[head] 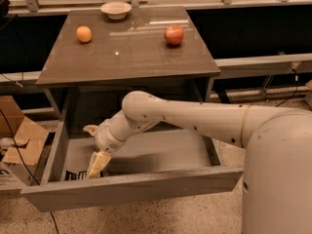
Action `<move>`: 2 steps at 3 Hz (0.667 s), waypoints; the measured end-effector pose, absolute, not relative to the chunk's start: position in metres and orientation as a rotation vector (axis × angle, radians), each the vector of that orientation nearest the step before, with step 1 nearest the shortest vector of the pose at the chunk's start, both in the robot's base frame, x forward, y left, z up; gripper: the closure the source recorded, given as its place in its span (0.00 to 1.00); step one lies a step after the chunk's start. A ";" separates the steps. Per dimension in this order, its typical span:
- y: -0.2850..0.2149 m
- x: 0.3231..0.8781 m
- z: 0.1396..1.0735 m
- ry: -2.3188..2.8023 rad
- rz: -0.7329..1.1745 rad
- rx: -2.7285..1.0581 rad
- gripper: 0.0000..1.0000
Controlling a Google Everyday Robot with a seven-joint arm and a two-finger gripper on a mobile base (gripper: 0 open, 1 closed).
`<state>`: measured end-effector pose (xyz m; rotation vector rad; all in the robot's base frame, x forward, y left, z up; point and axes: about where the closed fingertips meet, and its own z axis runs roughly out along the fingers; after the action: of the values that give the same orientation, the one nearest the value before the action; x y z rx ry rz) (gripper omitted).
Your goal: Pick rxbar chocolate from top drawer and place on counter
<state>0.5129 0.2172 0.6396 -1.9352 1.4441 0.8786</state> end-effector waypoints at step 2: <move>0.217 0.501 0.627 1.481 0.756 -1.954 0.00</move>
Offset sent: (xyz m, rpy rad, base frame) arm -0.0112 -0.0035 -0.0427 -0.0616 -0.1926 -0.2430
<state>0.5013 0.2166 0.6268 -1.9539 1.4812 0.7556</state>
